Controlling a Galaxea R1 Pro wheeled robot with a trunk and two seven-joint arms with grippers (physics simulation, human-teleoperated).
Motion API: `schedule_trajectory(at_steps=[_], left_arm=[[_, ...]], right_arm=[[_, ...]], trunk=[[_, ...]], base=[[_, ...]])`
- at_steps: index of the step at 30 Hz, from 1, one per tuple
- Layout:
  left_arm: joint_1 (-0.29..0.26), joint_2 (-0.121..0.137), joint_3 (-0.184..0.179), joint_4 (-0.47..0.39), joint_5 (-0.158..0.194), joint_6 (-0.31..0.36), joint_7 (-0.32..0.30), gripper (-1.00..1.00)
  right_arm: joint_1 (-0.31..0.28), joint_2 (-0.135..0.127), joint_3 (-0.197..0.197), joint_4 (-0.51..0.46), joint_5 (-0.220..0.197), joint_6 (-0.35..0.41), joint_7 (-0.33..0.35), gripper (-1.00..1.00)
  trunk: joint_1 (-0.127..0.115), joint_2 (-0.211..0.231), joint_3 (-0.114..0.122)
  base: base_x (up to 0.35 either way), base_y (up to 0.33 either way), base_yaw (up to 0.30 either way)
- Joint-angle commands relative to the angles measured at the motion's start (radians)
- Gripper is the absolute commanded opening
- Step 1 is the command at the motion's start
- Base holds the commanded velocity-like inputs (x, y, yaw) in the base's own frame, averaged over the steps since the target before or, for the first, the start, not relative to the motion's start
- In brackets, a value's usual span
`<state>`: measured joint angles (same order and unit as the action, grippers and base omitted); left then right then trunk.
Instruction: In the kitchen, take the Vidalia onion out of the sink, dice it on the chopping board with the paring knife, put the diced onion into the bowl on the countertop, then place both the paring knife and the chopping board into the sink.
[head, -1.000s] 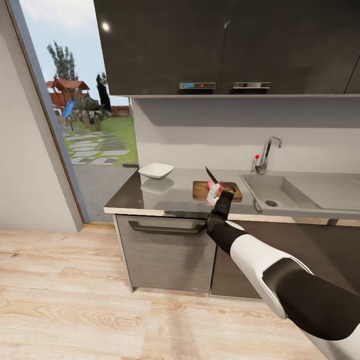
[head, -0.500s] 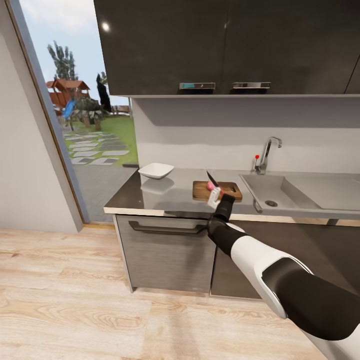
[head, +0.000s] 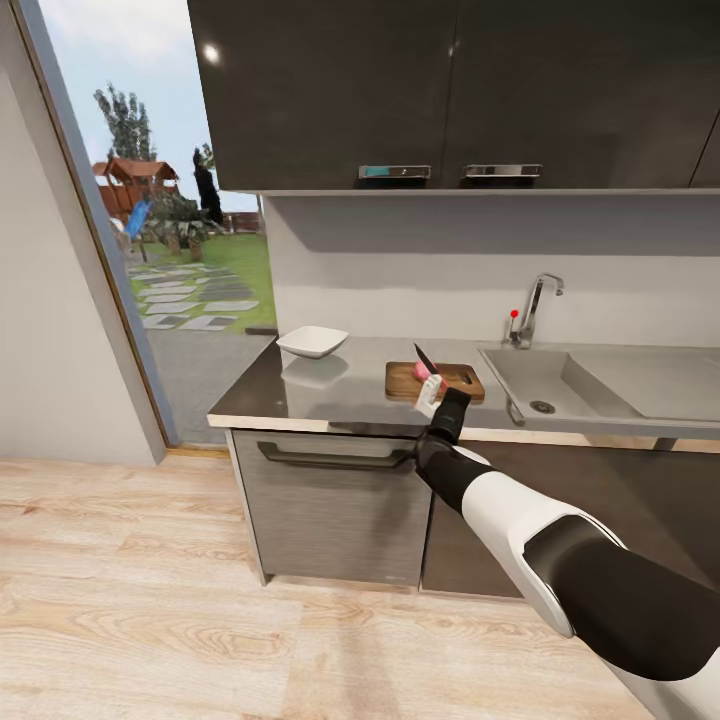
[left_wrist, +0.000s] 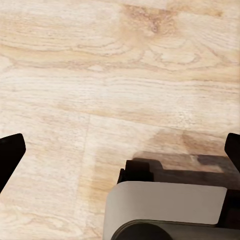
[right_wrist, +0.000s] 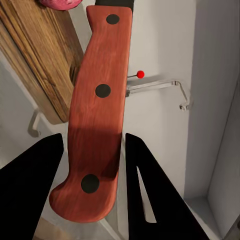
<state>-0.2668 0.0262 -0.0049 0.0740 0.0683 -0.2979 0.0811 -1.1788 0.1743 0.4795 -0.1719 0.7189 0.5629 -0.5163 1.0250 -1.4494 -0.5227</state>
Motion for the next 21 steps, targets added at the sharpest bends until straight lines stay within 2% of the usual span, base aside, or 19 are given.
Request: schedule_trajectory(at_steps=[1, 13, 21], left_arm=[[-0.002, 0.0, -0.001, 0.004, 0.007, -0.007, -0.001, 1.0], [-0.002, 0.002, 0.0, 0.003, 0.007, -0.007, 0.0, 1.0], [-0.002, 0.0, -0.001, 0.003, 0.007, -0.007, 0.0, 1.0]], right_arm=[[-0.001, 0.0, 0.003, -0.001, 0.003, 0.006, 0.0, -1.0], [-0.001, 0.0, -0.001, -0.034, -0.014, 0.006, -0.003, -1.0], [-0.001, 0.0, 0.0, -0.037, -0.018, 0.006, -0.004, -1.0]], trunk=[[0.0, -0.001, -0.001], [0.0, -0.001, -0.001], [0.0, -0.001, -0.001]], base=[[0.0, 0.0, 0.0], [0.007, 0.0, 0.0], [0.185, 0.0, 0.0]])
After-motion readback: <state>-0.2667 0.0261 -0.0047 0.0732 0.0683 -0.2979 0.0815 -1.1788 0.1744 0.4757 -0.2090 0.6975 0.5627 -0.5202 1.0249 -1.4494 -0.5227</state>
